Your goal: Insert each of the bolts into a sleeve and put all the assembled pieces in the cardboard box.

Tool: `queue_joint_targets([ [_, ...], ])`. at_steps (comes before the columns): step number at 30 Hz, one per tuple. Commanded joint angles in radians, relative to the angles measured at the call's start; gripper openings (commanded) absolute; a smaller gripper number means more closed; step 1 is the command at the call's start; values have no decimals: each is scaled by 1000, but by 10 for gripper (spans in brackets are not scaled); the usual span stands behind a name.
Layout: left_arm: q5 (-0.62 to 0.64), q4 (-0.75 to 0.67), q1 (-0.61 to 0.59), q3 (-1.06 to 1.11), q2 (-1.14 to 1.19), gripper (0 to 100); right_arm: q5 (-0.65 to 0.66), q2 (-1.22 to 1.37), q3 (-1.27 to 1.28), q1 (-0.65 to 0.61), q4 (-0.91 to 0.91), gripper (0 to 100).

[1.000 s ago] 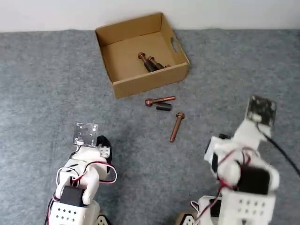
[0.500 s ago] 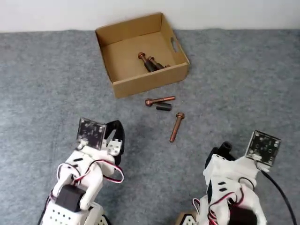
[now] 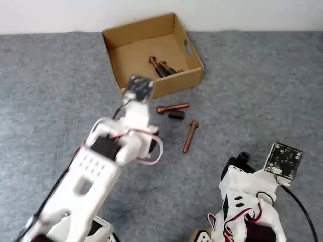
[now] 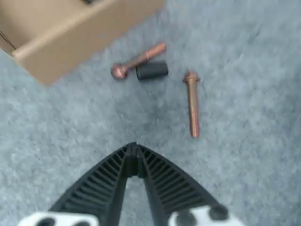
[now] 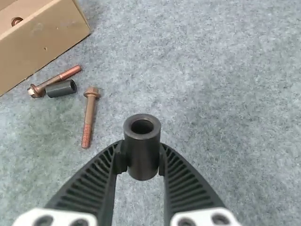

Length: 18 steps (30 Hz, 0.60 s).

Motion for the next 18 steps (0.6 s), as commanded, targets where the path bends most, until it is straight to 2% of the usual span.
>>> queue_joint_targets([
  [1,8,54,9,-229,196,6,-9,-2,-3,13,-19,8],
  [7,84,114,20,-503,450,6,-9,-2,-3,13,-18,8],
  [14,86,258,121,-803,749,9,-9,-2,-3,15,-18,8],
  [18,87,342,146,-990,913,64,-9,-2,-2,15,-18,8],
])
